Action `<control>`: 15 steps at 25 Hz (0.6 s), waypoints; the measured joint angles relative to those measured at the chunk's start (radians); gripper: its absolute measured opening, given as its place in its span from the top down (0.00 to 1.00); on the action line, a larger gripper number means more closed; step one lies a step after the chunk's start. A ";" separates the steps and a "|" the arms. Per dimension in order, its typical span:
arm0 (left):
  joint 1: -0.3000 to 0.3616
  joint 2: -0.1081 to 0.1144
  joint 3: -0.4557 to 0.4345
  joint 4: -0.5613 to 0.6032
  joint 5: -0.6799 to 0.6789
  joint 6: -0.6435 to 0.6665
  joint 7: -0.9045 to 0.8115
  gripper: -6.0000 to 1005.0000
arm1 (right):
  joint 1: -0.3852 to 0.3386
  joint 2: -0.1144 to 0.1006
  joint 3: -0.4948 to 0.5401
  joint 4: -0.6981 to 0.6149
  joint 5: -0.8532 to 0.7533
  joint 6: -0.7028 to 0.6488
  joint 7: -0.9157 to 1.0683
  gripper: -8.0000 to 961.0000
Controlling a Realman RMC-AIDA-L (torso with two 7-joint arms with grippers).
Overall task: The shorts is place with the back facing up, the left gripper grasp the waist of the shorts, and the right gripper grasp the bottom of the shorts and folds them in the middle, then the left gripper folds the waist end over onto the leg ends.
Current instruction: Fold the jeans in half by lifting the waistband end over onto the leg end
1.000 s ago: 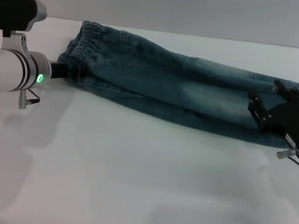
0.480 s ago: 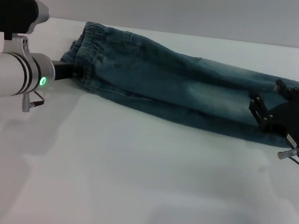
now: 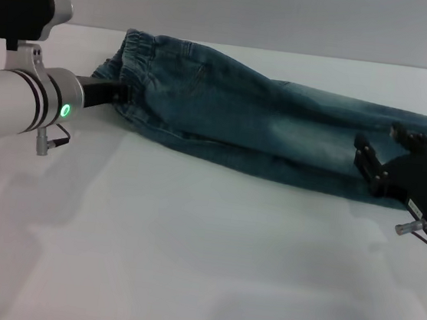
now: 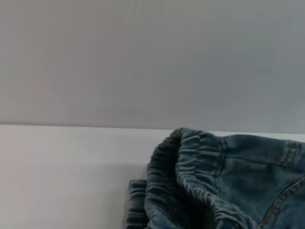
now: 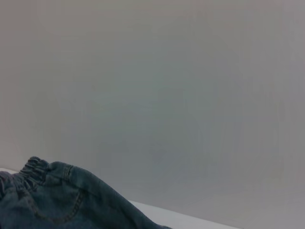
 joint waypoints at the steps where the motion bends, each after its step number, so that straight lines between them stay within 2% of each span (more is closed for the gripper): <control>1: 0.001 0.000 0.004 -0.005 -0.002 -0.001 0.000 0.96 | -0.002 0.000 0.000 0.000 0.000 0.001 0.000 0.48; 4: 0.012 0.000 0.018 -0.035 -0.013 -0.004 0.000 0.96 | -0.007 0.000 0.004 0.000 0.000 0.003 0.000 0.48; 11: 0.079 0.001 0.046 -0.190 -0.022 -0.036 0.000 0.96 | 0.002 0.002 0.015 -0.014 0.000 0.005 -0.005 0.48; 15: 0.124 0.001 0.060 -0.288 -0.021 -0.061 0.000 0.96 | 0.008 0.005 0.032 -0.051 0.006 0.067 -0.009 0.48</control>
